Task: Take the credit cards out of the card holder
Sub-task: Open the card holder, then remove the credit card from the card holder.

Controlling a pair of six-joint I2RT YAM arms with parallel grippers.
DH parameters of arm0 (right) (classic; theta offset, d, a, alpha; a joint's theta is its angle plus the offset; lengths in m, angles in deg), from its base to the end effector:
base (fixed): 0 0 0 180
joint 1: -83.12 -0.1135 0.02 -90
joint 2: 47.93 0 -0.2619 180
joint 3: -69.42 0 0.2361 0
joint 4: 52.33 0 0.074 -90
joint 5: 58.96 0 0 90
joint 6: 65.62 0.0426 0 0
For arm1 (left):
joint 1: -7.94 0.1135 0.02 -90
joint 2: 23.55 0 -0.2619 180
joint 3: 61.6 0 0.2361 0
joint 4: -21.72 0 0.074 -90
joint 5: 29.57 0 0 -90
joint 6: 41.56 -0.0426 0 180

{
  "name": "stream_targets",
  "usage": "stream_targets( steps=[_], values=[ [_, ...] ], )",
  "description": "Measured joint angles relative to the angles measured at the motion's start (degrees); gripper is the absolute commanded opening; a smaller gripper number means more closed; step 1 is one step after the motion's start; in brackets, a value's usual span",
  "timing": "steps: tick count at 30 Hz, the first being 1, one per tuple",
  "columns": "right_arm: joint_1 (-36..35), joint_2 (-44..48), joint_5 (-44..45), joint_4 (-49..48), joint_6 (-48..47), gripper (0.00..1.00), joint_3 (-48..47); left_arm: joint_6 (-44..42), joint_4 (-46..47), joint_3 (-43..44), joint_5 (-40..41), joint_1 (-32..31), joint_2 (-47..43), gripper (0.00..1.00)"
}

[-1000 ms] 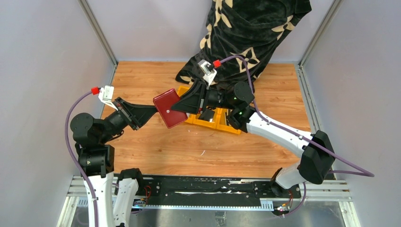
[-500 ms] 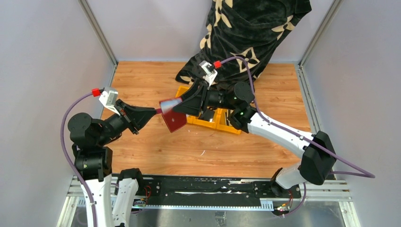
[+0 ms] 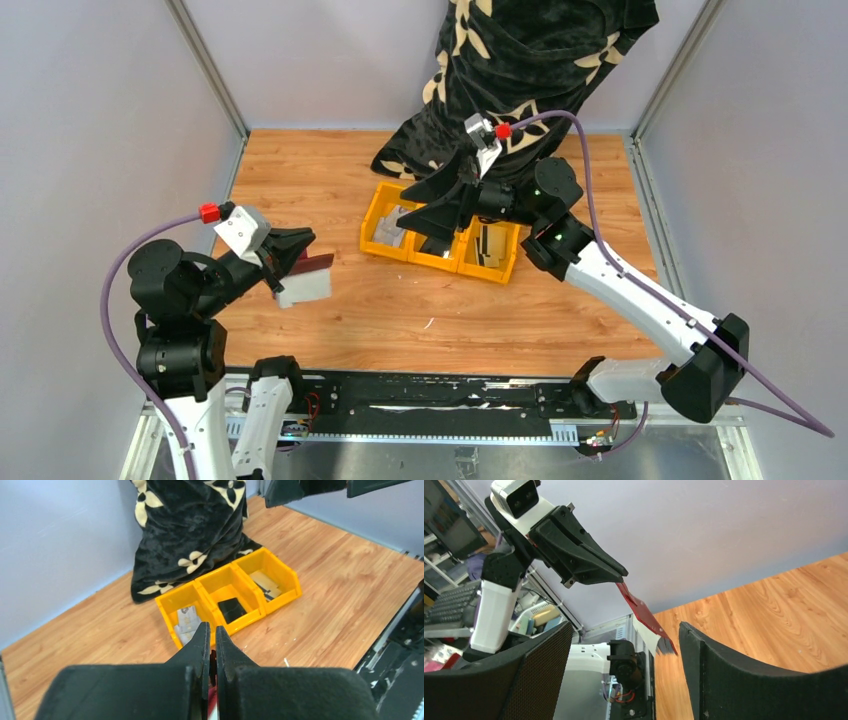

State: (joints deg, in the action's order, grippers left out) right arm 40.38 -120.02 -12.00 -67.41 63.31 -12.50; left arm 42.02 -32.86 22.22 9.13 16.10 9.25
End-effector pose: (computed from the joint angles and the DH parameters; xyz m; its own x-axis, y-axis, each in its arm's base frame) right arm 0.1767 0.2029 0.4473 -0.3567 0.2957 -0.8862 -0.9339 -0.0889 0.3463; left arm 0.0530 -0.0260 0.4327 0.0152 0.0728 -0.9972 0.6849 0.7259 0.0634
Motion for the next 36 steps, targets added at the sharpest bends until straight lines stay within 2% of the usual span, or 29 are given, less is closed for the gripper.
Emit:
stream_targets(
  steps=[5, 9, 12, 18, 25, 27, 29, 30, 31, 32, 33, 34, 35, 36],
  values=[
    [-4.9, 0.3, 0.0, 7.4, -12.7, 0.82, -1.0, -6.3, -4.0, 0.7, 0.1, 0.0, 0.2, 0.00],
    [-11.6, 0.0, 0.5, 11.5, -23.7, 0.83, -0.6, -7.6, -5.3, 0.7, -1.2, 0.0, 0.0, 0.00],
    [-13.0, -0.6, 0.4, 11.2, -28.8, 0.84, -0.2, -7.5, -5.7, 0.7, -2.9, 0.0, -0.4, 0.00],
    [-13.6, -5.9, -2.8, 9.7, -33.9, 0.85, -1.3, -6.9, -6.4, 1.5, -5.3, 0.0, -1.2, 0.00],
    [-18.6, -14.1, -6.0, 11.8, -38.6, 0.83, -6.9, -5.9, -6.4, 3.2, -8.0, 0.0, -2.2, 0.00],
    [-19.3, -14.8, -5.9, 11.3, -38.8, 0.77, -7.1, -5.6, -6.4, 3.3, -8.8, 0.0, -2.6, 0.00],
    [-19.5, -15.2, -5.7, 10.4, -38.8, 0.65, -7.1, -5.4, -6.4, 3.3, -9.4, 0.0, -3.0, 0.00],
    [-19.5, -15.3, -5.5, 9.9, -38.8, 0.55, -7.1, -5.3, -6.4, 3.4, -9.8, 0.0, -3.2, 0.00],
    [-19.5, -15.3, -5.4, 9.2, -38.5, 0.38, -7.0, -5.1, -6.5, 3.6, -10.2, 0.0, -3.4, 0.00],
    [-19.5, -15.3, -5.4, 8.2, -37.7, 0.16, -7.0, -5.0, -6.5, 3.9, -10.6, 0.0, -3.6, 0.00],
    [-19.5, -15.3, -5.4, 7.3, -37.5, 0.07, -7.0, -4.9, -6.5, 4.2, -10.8, 0.0, -3.7, 0.00],
    [-19.7, -15.3, -5.4, 6.6, -37.1, 0.01, -7.0, -4.7, -6.5, 4.5, -11.1, 0.0, -3.7, 0.00],
    [-19.7, -15.3, -5.4, 6.5, -36.7, 0.00, -7.0, -4.7, -6.5, 4.7, -11.3, 0.0, -3.8, 0.01],
    [-19.9, -15.4, -5.4, 6.2, -35.9, 0.00, -7.0, -4.5, -6.5, 5.0, -11.5, 0.0, -3.9, 0.18]
  ],
)
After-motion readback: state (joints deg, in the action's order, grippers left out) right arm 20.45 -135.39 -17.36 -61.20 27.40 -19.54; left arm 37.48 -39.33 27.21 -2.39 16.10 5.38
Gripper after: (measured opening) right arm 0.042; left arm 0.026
